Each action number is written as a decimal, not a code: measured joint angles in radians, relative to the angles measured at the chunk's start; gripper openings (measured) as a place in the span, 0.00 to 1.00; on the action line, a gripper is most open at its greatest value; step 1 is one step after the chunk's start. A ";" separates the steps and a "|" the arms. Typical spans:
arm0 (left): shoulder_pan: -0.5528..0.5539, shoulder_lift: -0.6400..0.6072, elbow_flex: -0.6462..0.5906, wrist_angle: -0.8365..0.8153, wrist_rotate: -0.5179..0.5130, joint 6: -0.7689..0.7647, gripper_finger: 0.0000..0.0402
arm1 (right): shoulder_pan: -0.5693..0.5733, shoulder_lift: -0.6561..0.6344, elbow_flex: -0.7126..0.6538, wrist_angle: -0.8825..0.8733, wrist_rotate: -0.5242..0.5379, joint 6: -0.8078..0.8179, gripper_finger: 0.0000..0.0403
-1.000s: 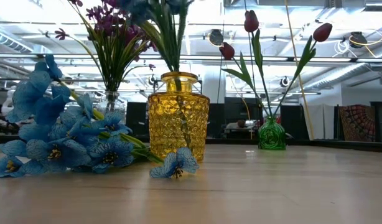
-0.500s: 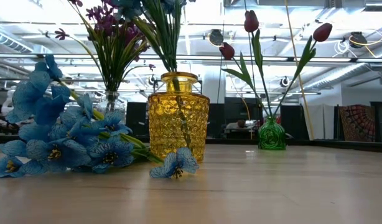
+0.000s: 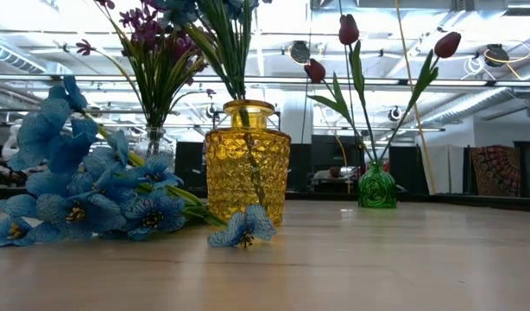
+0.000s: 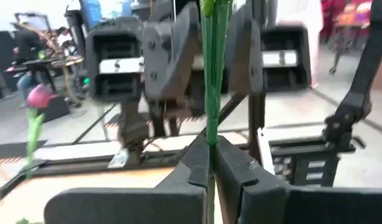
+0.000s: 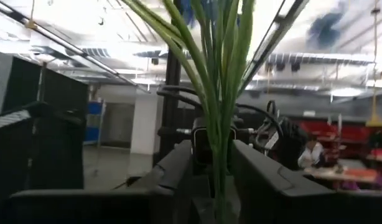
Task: Sort flowers into vase by color
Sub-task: Put the top blue flowers into the yellow vase
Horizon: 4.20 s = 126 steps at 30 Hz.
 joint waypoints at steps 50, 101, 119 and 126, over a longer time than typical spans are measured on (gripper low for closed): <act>0.075 -0.071 0.000 -0.515 0.243 -0.410 0.08 | -0.057 -0.134 0.000 -0.421 0.091 0.265 0.04; -0.285 0.029 -0.075 -0.861 -0.292 -0.677 0.42 | -0.171 -0.088 -0.177 -0.355 0.169 0.389 0.02; -0.015 0.029 -0.082 -0.906 -0.312 -0.467 0.42 | -0.178 -0.086 -0.177 -0.398 0.170 0.412 0.02; 0.039 0.029 -0.082 -0.908 -0.312 -0.459 0.42 | -0.178 -0.086 -0.177 -0.397 0.170 0.434 0.02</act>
